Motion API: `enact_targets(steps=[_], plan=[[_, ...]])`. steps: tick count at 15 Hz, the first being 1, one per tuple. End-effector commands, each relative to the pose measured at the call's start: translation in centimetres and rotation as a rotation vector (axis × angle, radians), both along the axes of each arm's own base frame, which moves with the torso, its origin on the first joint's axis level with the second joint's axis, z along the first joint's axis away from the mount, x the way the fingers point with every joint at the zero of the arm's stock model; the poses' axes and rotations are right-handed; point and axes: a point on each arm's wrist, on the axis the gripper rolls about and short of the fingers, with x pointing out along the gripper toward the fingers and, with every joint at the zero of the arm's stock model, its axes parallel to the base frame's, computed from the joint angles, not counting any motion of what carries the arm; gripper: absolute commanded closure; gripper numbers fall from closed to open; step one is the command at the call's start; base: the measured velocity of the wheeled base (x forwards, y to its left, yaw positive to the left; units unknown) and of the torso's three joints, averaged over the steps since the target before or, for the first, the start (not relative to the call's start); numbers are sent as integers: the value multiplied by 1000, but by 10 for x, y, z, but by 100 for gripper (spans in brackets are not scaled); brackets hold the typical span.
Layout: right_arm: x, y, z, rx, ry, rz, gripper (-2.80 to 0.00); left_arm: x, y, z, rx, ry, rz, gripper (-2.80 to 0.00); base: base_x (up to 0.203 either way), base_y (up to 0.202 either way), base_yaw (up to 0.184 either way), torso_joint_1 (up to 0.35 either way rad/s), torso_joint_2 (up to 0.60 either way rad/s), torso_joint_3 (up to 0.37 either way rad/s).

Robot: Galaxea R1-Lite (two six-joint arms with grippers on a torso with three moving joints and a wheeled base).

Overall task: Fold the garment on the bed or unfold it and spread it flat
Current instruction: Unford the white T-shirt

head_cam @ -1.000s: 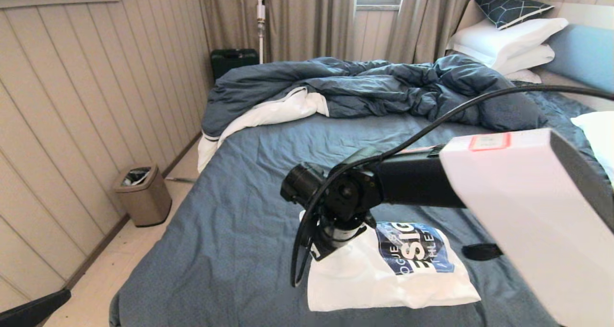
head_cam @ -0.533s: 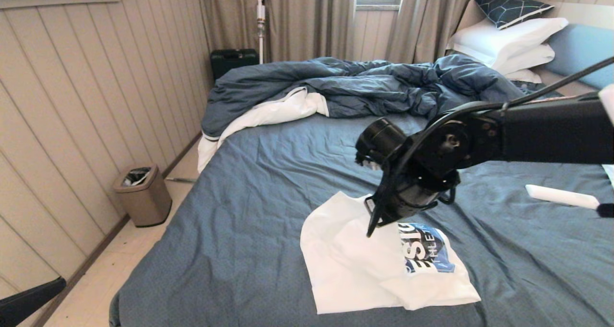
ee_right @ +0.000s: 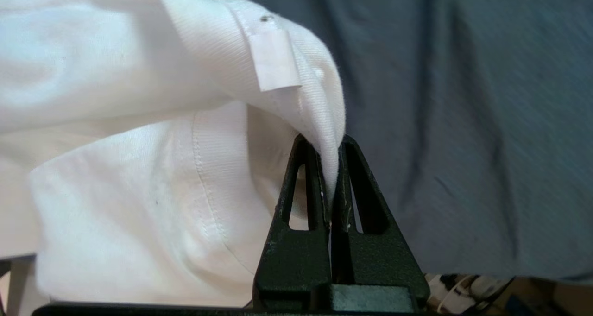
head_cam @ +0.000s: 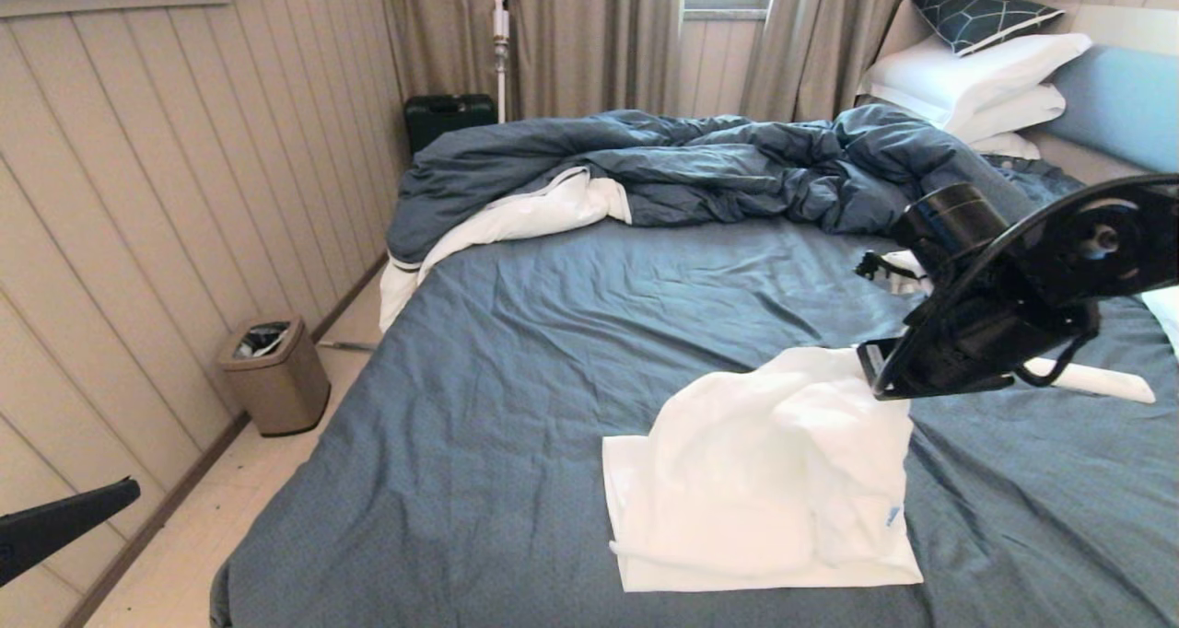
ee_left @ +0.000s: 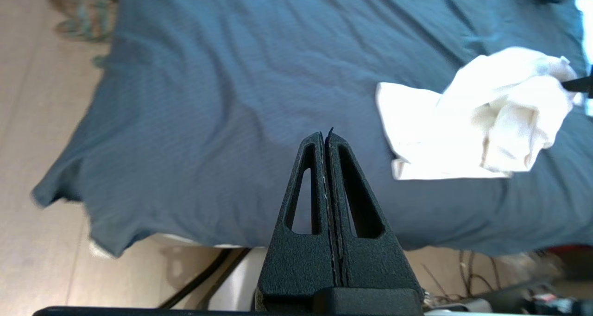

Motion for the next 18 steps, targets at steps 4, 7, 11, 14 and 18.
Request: enact_targets(steps=[4,7,11,14,18], plan=[[-4,-27,-10,33,13,-16,0,10,-1,1,-6,30,-13,0,0,0,0,0,0,0],[0,-26,-10,36,12,-16,0,9,-1,1,-3,29,-11,0,0,0,0,0,0,0],[-2,-26,-9,37,9,-13,0,27,-10,12,-9,48,-112,0,0,0,0,0,0,0],[-2,-20,-8,38,4,6,0,78,-46,19,16,148,-303,0,0,0,0,0,0,0],[-2,-19,-8,46,6,8,0,135,-146,2,131,261,-600,0,0,0,0,0,0,0]])
